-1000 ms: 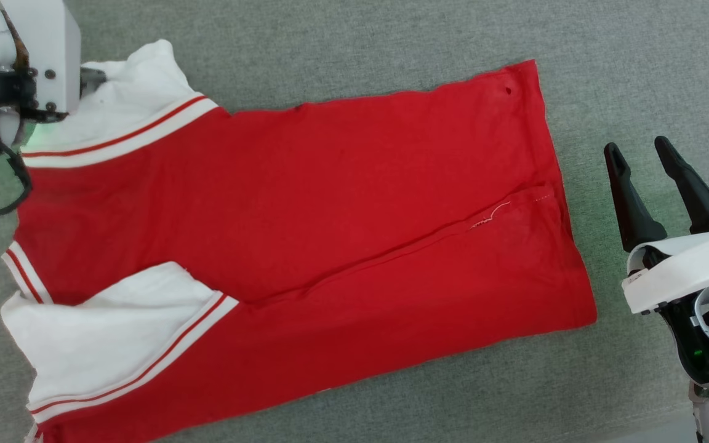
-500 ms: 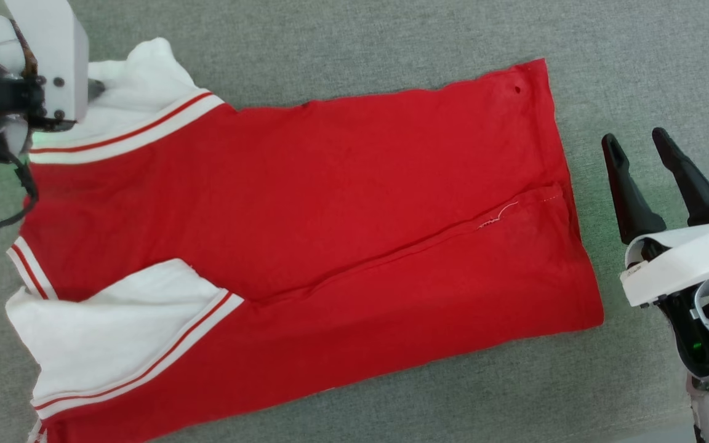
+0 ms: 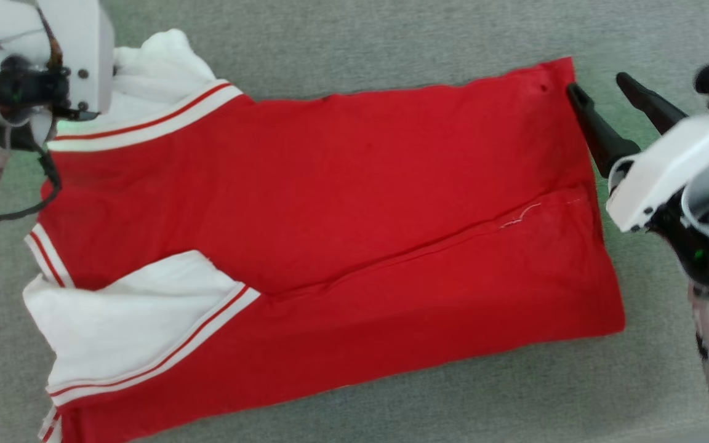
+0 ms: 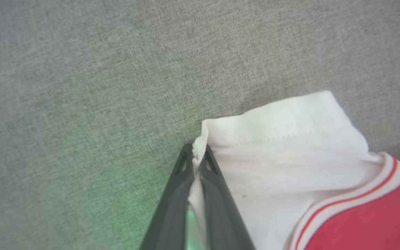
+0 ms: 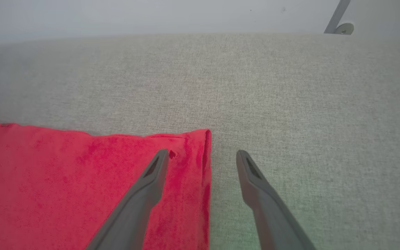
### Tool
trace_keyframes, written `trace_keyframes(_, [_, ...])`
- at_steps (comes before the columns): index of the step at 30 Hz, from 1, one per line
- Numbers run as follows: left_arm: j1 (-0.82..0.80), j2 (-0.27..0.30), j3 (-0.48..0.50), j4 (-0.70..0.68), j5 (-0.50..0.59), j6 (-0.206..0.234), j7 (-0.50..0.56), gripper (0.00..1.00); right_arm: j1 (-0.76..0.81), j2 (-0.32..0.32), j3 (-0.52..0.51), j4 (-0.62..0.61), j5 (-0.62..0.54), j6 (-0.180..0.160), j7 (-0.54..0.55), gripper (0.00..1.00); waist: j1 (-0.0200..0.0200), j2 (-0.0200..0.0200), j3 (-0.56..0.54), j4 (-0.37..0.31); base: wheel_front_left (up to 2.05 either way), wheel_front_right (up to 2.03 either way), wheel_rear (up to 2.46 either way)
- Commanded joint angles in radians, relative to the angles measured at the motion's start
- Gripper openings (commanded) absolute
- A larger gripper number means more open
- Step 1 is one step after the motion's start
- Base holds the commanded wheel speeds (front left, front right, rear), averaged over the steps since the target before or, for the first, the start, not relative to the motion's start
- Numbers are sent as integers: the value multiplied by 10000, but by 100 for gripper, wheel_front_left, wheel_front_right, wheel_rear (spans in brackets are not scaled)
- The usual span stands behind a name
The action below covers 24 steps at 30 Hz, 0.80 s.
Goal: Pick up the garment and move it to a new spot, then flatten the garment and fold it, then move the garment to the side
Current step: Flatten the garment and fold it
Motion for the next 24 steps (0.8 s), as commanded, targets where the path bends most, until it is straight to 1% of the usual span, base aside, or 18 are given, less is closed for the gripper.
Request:
trace_keyframes(1, [209,-201,-159,152,30,-52,-16,0,-257,-143,106,219,-71,-16,245,100,0,0,95,161,0,0,0])
trace_keyframes(8, [-17,-529,-182,464,-25,-218,-188,0,-1771,-422,548,2054,202,-16,2275,100,0,0,185,473,0,0,0])
trace_keyframes(14, [-111,-701,-190,746,-76,-338,-354,0,-2500,-403,1168,3189,839,-12,3655,100,0,0,205,613,0,0,0])
trace_keyframes(15, [-113,-715,-191,808,-75,-377,-386,0,-2594,-440,1291,3348,862,-8,3890,42,0,0,201,625,0,0,0])
trace_keyframes(16, [-112,-738,-195,860,-76,-401,-419,0,-2677,-528,1386,3516,818,-8,4147,0,0,0,194,641,0,0,0])
trace_keyframes(19, [-142,-840,-159,989,-72,-488,-688,0,-2901,-541,1219,3797,980,-10,4444,0,0,0,138,724,0,0,0])
trace_keyframes(21, [-194,-902,-115,1082,-77,-576,-886,0,-3033,-670,1135,3917,745,-18,4492,0,0,0,60,802,0,0,0])
trace_keyframes(24, [-287,-940,-30,1188,-100,-725,-1185,0,-3075,-706,1051,3825,708,-16,4467,0,0,0,-138,938,0,0,0])
